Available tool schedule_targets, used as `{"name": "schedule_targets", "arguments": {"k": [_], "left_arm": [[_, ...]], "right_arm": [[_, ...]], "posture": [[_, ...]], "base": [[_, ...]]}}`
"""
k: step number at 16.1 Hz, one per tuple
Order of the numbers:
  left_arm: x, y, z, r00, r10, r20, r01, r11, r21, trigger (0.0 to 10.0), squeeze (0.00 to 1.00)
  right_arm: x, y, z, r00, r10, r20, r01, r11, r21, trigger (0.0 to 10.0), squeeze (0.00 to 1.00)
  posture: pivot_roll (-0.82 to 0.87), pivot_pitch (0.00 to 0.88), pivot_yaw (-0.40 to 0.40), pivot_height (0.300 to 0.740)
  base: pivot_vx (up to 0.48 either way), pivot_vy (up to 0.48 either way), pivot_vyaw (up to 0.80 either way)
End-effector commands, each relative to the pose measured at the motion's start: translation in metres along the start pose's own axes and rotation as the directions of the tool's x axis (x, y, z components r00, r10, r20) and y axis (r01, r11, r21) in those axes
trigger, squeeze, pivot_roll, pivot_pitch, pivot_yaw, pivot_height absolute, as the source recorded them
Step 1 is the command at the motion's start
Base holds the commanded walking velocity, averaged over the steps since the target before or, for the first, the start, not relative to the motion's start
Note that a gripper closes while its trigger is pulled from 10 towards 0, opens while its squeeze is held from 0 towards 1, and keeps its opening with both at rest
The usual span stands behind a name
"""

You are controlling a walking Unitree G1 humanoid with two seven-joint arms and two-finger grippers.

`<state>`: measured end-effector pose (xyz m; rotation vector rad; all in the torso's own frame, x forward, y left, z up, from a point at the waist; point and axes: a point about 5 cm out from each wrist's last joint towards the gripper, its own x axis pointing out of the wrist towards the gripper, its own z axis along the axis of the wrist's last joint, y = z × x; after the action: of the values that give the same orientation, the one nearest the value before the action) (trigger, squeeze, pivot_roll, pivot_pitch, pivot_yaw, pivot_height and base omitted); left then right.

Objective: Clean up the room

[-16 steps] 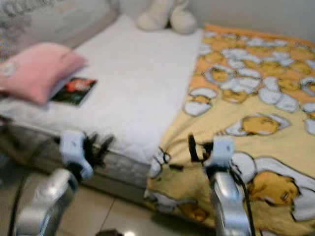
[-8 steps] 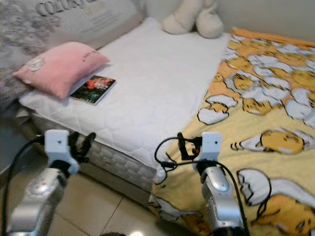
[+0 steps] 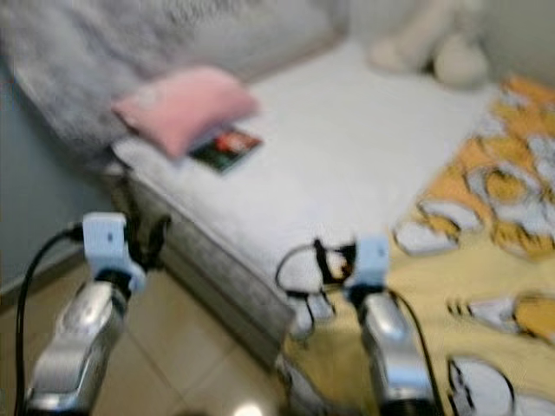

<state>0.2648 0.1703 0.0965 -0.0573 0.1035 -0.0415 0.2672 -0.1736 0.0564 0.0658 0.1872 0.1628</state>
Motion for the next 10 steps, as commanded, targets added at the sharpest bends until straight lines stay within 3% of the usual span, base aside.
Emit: {"name": "schedule_targets", "arguments": {"k": [1, 4, 10], "left_arm": [[-0.0002, 0.005, 0.0006, 1.0, 0.029, -0.008, -0.029, 0.999, -0.013, 10.0, 0.0], [-0.0012, -0.0017, 0.0004, 1.0, -0.004, 0.004, 0.004, 0.999, -0.046, 10.0, 0.0], [0.0001, -0.0006, 0.0017, 1.0, 0.012, 0.01, -0.012, 1.0, -0.022, 10.0, 0.0]], "right_arm": [[0.004, 0.0032, 0.0027, 1.0, 0.015, 0.002, -0.015, 1.0, 0.009, 10.0, 0.0], [0.003, 0.001, 0.0001, 1.0, 0.016, -0.014, -0.016, 1.0, 0.02, 10.0, 0.0], [0.0061, -0.0008, 0.0004, 0.999, 0.027, -0.021, -0.027, 1.0, 0.015, 10.0, 0.03]], "posture": [[-0.04, 0.0, -0.004, 0.74], [-0.05, 0.0, 0.0, 0.74], [-0.03, 0.0, -0.007, 0.74]], "base": [[0.251, 0.409, 0.6], [0.0, 0.469, 0.6], [0.0, 0.48, 0.6]]}}
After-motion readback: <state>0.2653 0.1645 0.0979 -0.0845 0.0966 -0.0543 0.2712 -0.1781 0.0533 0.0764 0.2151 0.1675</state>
